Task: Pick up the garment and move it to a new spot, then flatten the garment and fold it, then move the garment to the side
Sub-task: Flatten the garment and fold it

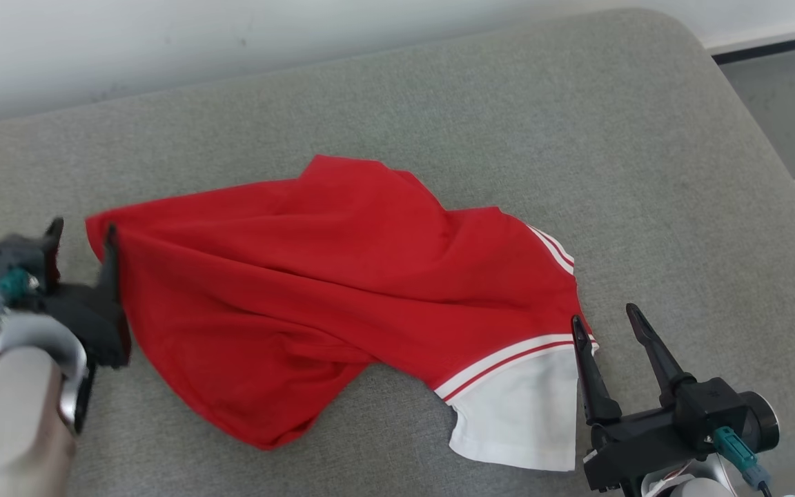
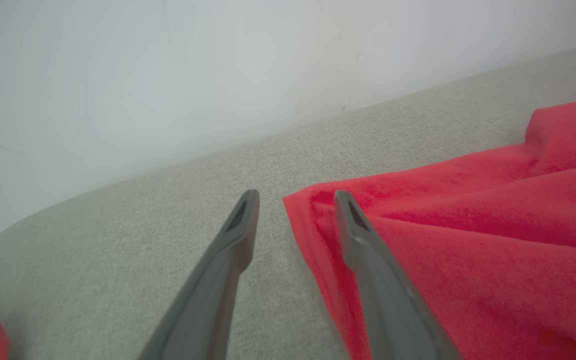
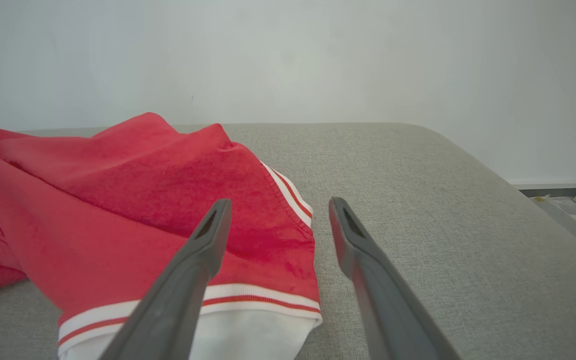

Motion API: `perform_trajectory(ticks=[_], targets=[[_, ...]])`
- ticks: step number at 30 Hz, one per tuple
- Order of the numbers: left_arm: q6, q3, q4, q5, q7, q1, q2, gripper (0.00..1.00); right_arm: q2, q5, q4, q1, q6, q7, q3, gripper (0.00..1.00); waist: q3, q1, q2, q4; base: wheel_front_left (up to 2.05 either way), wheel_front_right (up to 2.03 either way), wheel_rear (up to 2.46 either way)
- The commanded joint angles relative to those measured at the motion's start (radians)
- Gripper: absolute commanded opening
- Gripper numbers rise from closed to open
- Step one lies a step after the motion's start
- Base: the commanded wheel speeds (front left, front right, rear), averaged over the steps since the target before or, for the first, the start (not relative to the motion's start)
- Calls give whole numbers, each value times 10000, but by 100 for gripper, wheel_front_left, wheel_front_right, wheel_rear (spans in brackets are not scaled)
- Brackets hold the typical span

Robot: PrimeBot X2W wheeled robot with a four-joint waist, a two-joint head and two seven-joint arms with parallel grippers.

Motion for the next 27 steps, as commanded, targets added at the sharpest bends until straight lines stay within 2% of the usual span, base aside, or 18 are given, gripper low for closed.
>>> perform_trajectory(ticks=[1, 8, 16, 22, 25, 27], targets=[[61, 24, -31, -186, -82, 362, -103, 100, -4, 32, 41, 6, 4, -32, -49, 100, -227, 0, -1, 169, 0, 0, 0], [456, 456, -862, -760, -364, 2005, -820, 100, -4, 2, 201, 327, 4, 21, -309, 100, -958, 0, -1, 689, 0, 0, 0], [810, 1112, -2939, -1053, -372, 4352, -1792, 100, -2, -12, 245, 755, 4, 226, -537, 100, -1728, 0, -1, 1072, 0, 0, 0], [597, 783, -3197, -1253, -276, 5281, -2376, 100, -4, 105, 183, 966, 4, 309, -489, 100, -2092, 0, -1, 1050, 0, 0, 0], [430, 568, -3039, -1345, -45, 5335, -2525, 100, -4, 155, 161, 1032, 4, 344, -439, 100, -2138, 0, -1, 998, 0, 0, 0], [466, 433, -2897, -1379, 236, 5232, -2659, 100, -5, 174, 144, 1057, 4, 348, -417, 100, -2153, 0, -1, 946, 0, 0, 0]])
